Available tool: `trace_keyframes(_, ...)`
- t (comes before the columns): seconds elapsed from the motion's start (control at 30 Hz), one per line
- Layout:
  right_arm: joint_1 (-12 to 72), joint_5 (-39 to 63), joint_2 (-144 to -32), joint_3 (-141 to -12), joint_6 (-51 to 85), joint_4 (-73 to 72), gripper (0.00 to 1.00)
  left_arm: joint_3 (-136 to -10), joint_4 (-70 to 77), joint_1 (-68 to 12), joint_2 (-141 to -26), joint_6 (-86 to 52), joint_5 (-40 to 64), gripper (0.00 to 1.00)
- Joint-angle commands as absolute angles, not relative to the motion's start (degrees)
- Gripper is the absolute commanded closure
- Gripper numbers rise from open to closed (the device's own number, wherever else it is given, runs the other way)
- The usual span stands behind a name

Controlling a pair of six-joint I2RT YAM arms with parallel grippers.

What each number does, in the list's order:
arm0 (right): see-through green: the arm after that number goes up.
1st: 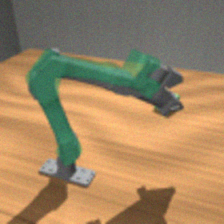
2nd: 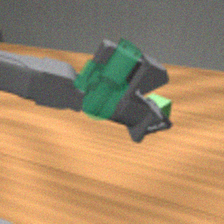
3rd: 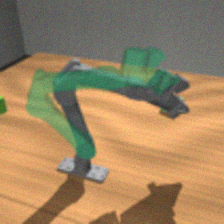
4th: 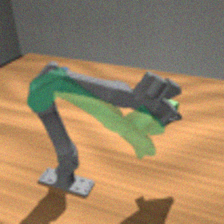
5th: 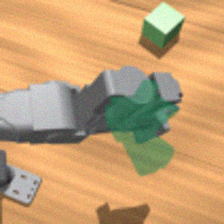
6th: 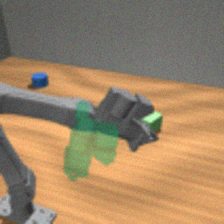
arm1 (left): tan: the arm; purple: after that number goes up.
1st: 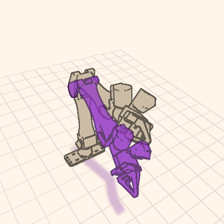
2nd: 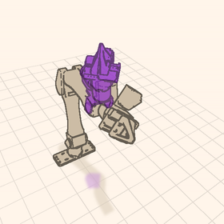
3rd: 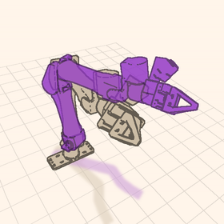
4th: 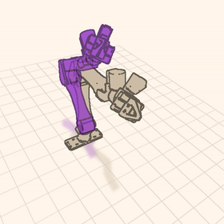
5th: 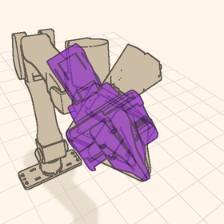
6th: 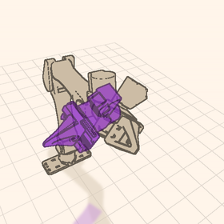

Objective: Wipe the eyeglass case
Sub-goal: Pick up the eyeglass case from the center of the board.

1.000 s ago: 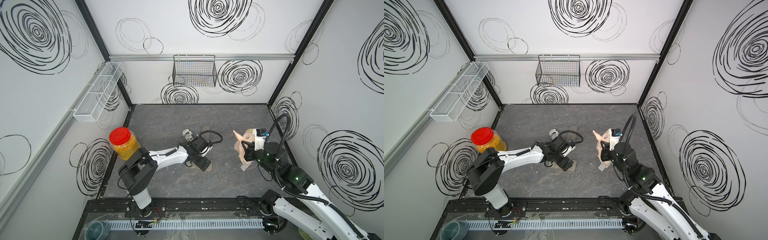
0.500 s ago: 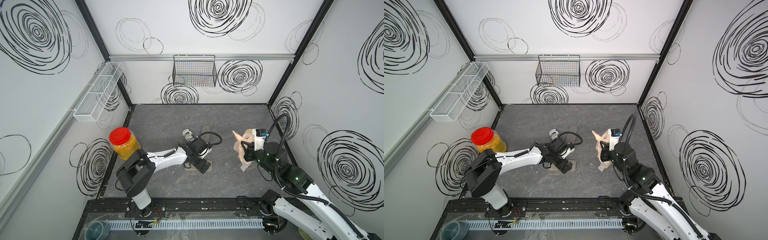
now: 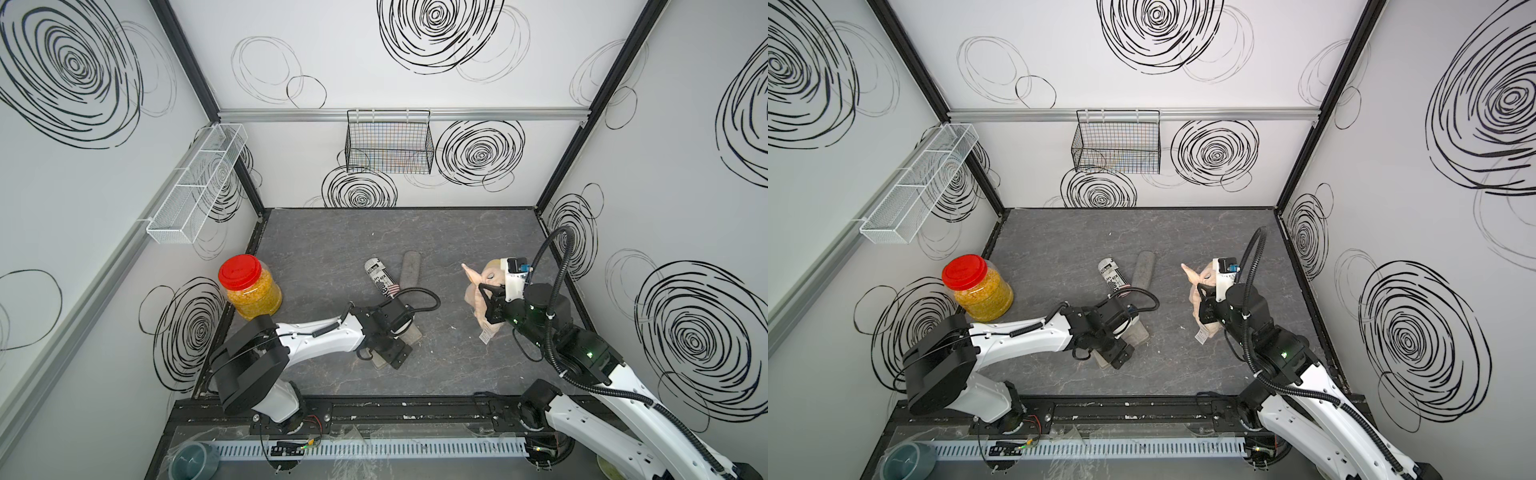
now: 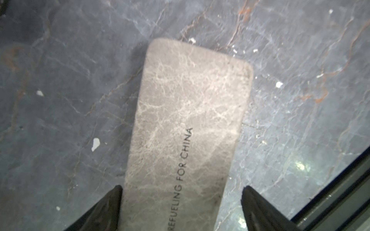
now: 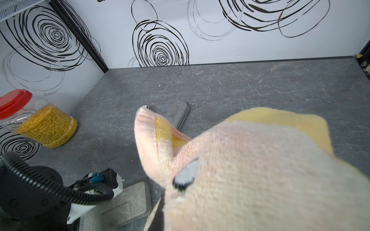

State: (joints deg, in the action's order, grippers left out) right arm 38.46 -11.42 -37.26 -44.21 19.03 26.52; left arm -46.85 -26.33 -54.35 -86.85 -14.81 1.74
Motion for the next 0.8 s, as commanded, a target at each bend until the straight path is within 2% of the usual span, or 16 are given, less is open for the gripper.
trace_keyframes(0.0, 38.36, -10.72, -37.38, -43.85, 19.23, 24.62, 0.96, -45.15, -27.15, -55.8, -85.43, -18.75, 0.03, 0.07)
trace_keyframes(0.23, 38.34, -10.48, -37.06, -43.53, 19.38, 24.31, 0.96, -43.02, -24.36, -57.26, -85.07, -20.85, -0.21, 0.13)
trace_keyframes(0.5, 38.34, -10.08, -36.9, -43.41, 19.86, 24.35, 0.96, -43.51, -23.84, -59.88, -87.79, -21.36, -0.63, 0.15)
trace_keyframes(0.63, 38.35, -9.89, -37.04, -42.71, 20.29, 24.09, 0.96, -42.94, -23.58, -60.43, -87.34, -21.84, -1.14, 0.21)
trace_keyframes(0.77, 38.26, -8.47, -37.28, -41.42, 20.71, 23.07, 0.96, -42.36, -22.12, -60.24, -85.47, -22.23, -1.43, 0.3)
